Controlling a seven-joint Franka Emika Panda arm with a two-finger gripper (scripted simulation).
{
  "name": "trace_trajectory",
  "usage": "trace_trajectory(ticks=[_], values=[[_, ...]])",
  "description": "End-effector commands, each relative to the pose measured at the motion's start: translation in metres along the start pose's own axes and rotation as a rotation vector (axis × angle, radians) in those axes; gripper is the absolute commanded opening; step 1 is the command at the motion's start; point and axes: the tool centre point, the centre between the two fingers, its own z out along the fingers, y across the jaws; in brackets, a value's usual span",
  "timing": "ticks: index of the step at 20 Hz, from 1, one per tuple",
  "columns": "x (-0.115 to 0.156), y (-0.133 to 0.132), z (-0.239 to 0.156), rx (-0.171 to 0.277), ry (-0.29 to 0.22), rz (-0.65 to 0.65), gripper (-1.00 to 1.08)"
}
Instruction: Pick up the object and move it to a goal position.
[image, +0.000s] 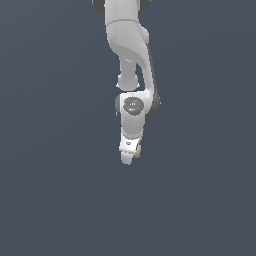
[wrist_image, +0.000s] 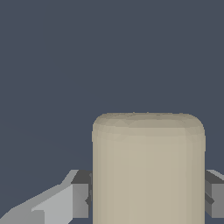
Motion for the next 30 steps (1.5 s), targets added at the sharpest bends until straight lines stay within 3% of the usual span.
trace_trajectory(ticks=[1,8,23,30], values=[[0.003,0.001,-0.004,-0.001,0.0,0.0,-1.0],[0.023,0.004,-0.034,-0.001,0.0,-0.001,-1.0],[0.109,0.024,-0.158,0.001,0.002,-0.002,-1.0],[0.134,0.032,-0.195,0.001,0.001,0.0,-1.0]])
